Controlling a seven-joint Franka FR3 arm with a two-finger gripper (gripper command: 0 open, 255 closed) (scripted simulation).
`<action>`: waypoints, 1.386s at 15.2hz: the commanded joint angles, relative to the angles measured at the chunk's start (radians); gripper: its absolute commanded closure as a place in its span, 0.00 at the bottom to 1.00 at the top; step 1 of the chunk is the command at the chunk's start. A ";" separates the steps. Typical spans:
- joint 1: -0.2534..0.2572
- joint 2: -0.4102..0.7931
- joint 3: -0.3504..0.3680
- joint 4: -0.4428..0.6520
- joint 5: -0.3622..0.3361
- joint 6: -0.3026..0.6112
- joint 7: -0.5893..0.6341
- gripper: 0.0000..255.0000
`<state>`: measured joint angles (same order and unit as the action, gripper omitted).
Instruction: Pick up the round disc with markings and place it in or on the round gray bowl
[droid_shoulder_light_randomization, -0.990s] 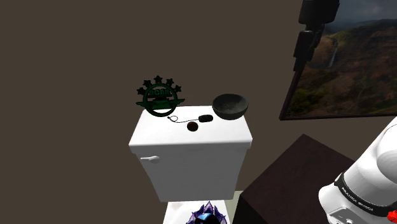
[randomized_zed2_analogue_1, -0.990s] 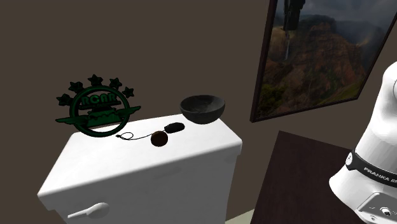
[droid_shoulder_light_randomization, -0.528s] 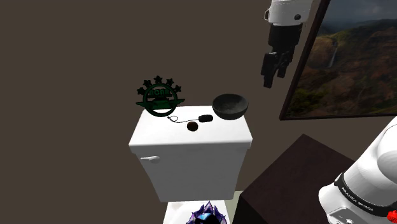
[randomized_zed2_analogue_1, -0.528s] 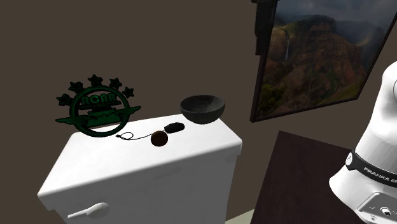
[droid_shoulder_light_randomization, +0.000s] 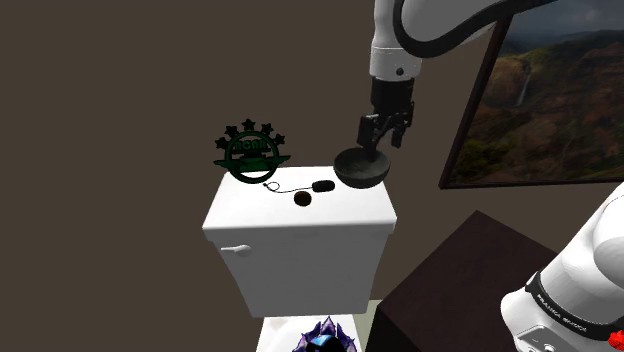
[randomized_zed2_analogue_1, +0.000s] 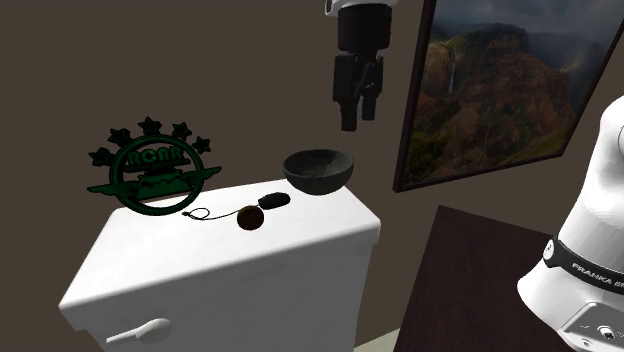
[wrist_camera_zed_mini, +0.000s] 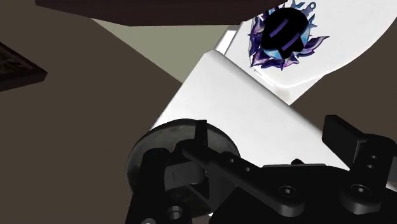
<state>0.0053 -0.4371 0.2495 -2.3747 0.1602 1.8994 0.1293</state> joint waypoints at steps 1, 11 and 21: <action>0.001 0.061 0.024 0.007 0.008 0.063 0.039 0.00; 0.006 0.435 0.115 0.177 -0.050 0.296 0.253 0.00; 0.050 0.698 0.114 0.323 -0.145 0.424 0.393 0.00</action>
<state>0.0534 0.2524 0.3647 -2.0450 0.0184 2.3068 0.5198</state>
